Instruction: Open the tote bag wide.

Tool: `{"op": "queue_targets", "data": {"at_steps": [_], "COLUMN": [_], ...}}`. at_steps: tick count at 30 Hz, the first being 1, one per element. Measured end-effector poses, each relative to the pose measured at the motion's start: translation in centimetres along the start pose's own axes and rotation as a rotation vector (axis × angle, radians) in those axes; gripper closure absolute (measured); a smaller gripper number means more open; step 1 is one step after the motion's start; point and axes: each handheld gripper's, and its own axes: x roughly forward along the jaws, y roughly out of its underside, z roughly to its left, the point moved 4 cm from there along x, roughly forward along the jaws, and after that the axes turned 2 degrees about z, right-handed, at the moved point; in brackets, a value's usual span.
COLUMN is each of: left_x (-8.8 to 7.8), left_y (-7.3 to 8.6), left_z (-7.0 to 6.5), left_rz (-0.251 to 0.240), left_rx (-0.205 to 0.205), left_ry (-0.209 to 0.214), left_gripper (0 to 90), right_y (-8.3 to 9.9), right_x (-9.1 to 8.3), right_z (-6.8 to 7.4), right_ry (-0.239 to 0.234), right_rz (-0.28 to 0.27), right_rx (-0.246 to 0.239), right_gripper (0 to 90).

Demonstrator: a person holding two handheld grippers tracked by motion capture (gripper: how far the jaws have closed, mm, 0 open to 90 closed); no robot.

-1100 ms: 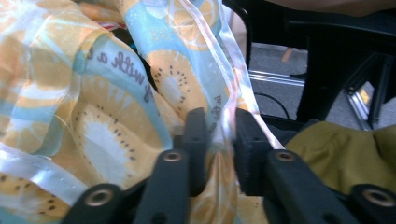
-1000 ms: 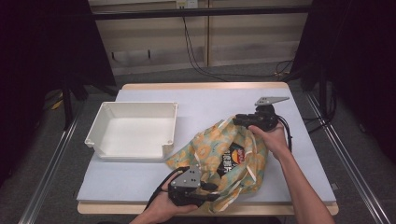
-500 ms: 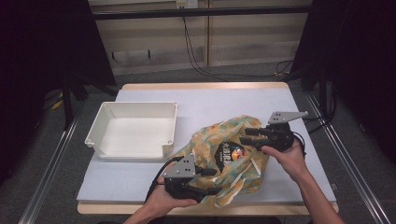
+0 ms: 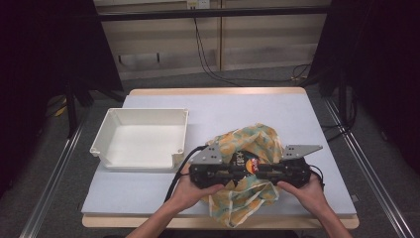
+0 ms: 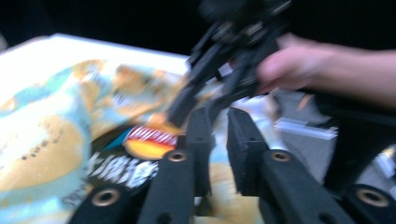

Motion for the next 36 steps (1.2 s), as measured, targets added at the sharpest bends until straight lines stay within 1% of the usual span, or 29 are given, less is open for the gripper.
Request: {"op": "queue_targets", "data": {"at_steps": [1,2,3,4,5,6,7,8,9,10,11,12,13,14,15,16,17,20,24,25,26,29,30,31,32,33,34,35,36], "left_x": [0.5,1.9,1.9,2.4,3.0,3.0,3.2,3.3,3.3,3.4,3.3,3.4,3.4,3.6,3.7,3.7,3.9,4.1,4.2,4.2,4.3,4.2,4.2,4.2,4.2,4.2,4.2,4.2,4.1], "left_y": [0.2,1.0,1.0,1.4,2.2,2.2,2.5,3.2,3.2,3.4,3.5,3.6,3.7,3.7,3.8,3.8,3.9,4.2,4.2,4.3,4.3,4.4,4.4,4.5,4.5,4.5,4.5,4.5,4.4], "left_z": [0.4,1.2,1.2,1.3,1.5,1.5,1.5,1.3,1.3,1.3,1.4,1.3,1.3,1.1,1.1,1.1,1.1,0.8,0.7,0.6,0.6,0.8,0.9,1.1,1.3,1.4,1.4,1.5,1.6], "left_rz": [0.024,0.056,0.056,0.064,0.099,0.099,0.108,0.142,0.142,0.145,0.159,0.145,0.158,0.156,0.169,0.169,0.177,0.186,0.189,0.201,0.188,0.184,0.177,0.187,0.179,0.179,0.179,0.174,0.189], "left_rx": [-0.002,-0.013,-0.013,-0.022,-0.022,-0.022,-0.023,-0.014,-0.014,-0.01,-0.012,-0.023,-0.01,-0.008,0.001,0.001,0.01,0.042,0.048,0.055,0.052,0.045,0.035,0.039,0.02,0.019,0.019,0.012,0.024], "left_ry": [-0.016,-0.024,-0.024,-0.02,-0.035,-0.035,-0.038,-0.046,-0.046,-0.053,-0.062,-0.053,-0.058,-0.067,-0.073,-0.073,-0.08,-0.082,-0.087,-0.095,-0.094,-0.089,-0.092,-0.105,-0.106,-0.109,-0.109,-0.123,-0.131], "left_gripper": [78.3,76.6,76.1,76.1,72.4,70.6,69.4,68.6,66.3,66.3,62.2,59.9,58.6,54.0,51.7,50.8,50.8,49.5,49.2,49.2,49.3,50.4,50.4,50.2,50.0,50.1,50.2,50.2,50.1], "right_y": [0.0,0.4,0.4,0.6,0.9,0.9,1.2,1.6,1.8,1.8,2.1,2.4,2.6,3.0,3.2,3.5,3.5,4.4,5.6,5.7,5.9,6.6,6.8,7.0,7.5,7.8,8.0,8.0,8.1], "right_x": [0.0,0.1,0.1,0.0,-0.2,-0.2,-0.4,-0.6,-0.6,-0.6,-0.6,-0.6,-0.6,-0.5,-0.5,-0.5,-0.5,-0.6,-0.8,-0.9,-1.0,-1.4,-1.6,-1.6,-1.5,-1.3,-1.3,-1.3,-1.4], "right_z": [0.0,0.0,0.0,0.0,0.1,0.1,0.1,0.0,0.0,0.0,-0.1,-0.1,-0.1,0.0,0.0,0.0,0.0,0.1,0.1,0.2,0.2,0.6,0.7,0.9,1.3,1.6,1.7,1.7,1.8], "right_ry": [0.0,0.004,0.004,0.005,0.024,0.024,0.03,0.042,0.052,0.052,0.062,0.074,0.088,0.086,0.09,0.09,0.09,0.084,0.073,0.07,0.069,0.06,0.053,0.039,0.043,0.044,0.059,0.059,0.061], "right_rz": [0.0,0.007,0.007,0.008,0.015,0.015,0.02,0.034,0.043,0.043,0.053,0.063,0.073,0.084,0.091,0.1,0.1,0.121,0.12,0.121,0.124,0.119,0.116,0.117,0.15,0.16,0.159,0.159,0.158], "right_rx": [0.0,-0.003,-0.003,-0.001,-0.011,-0.011,-0.015,-0.012,-0.015,-0.015,-0.014,-0.01,-0.007,0.0,-0.002,-0.001,-0.001,0.012,0.041,0.044,0.042,0.054,0.063,0.064,0.041,0.035,0.024,0.024,0.019], "right_gripper": [69.7,69.0,69.0,67.0,61.8,61.8,59.3,57.4,53.9,53.9,50.2,47.4,45.3,43.6,43.1,42.8,42.8,42.7,41.9,41.9,41.9,41.8,41.6,40.5,37.7,37.5,37.4,37.4,37.4]}}
